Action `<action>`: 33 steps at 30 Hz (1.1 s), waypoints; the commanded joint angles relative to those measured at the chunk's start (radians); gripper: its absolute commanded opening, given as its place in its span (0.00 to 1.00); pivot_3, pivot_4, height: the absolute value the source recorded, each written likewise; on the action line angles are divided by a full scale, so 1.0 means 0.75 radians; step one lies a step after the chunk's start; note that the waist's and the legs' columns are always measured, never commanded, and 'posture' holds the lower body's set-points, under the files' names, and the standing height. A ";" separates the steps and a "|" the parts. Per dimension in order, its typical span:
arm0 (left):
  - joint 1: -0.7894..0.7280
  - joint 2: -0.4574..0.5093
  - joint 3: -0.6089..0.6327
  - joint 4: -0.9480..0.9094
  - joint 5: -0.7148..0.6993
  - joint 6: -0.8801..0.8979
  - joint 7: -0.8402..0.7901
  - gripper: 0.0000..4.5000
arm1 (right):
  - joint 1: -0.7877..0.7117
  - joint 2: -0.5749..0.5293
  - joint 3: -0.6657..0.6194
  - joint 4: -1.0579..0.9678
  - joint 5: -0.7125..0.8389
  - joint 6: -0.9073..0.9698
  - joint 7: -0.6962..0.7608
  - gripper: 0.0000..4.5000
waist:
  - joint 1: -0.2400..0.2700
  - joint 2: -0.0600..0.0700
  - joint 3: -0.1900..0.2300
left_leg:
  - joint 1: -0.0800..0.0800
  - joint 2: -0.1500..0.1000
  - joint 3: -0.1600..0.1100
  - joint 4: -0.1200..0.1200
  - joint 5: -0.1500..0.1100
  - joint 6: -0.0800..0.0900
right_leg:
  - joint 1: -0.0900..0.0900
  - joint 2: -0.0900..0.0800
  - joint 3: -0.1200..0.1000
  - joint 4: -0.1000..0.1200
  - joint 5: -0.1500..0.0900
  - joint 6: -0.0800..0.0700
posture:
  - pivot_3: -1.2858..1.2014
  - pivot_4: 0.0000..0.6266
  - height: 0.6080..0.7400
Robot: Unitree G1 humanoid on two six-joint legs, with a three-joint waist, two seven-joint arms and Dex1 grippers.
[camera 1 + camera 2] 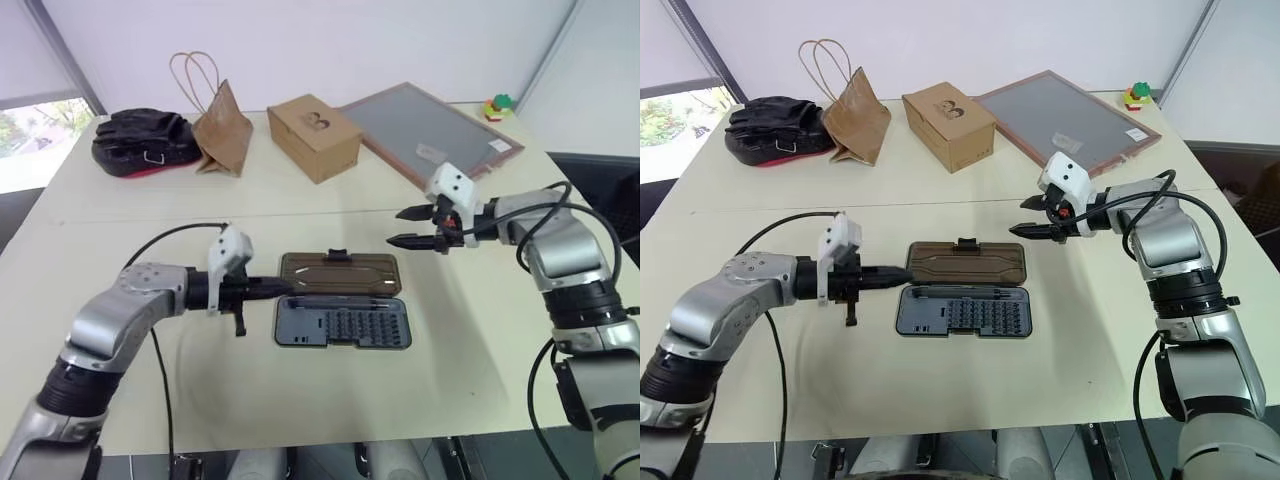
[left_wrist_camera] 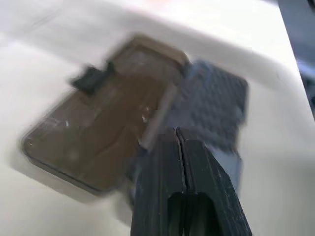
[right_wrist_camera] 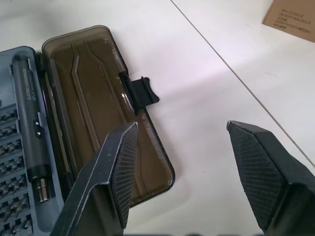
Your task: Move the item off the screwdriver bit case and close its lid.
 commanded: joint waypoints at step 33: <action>0.115 -0.046 -0.196 0.027 0.312 -0.185 0.021 0.00 | -0.253 0.253 0.301 0.870 -0.346 -0.604 0.187 0.01 | -0.003 -0.002 -0.005 | 0.009 0.001 -0.001 0.000 0.000 0.000 | 0.009 0.003 -0.001 0.000 0.000 0.000 | 0.52 0.24 1.00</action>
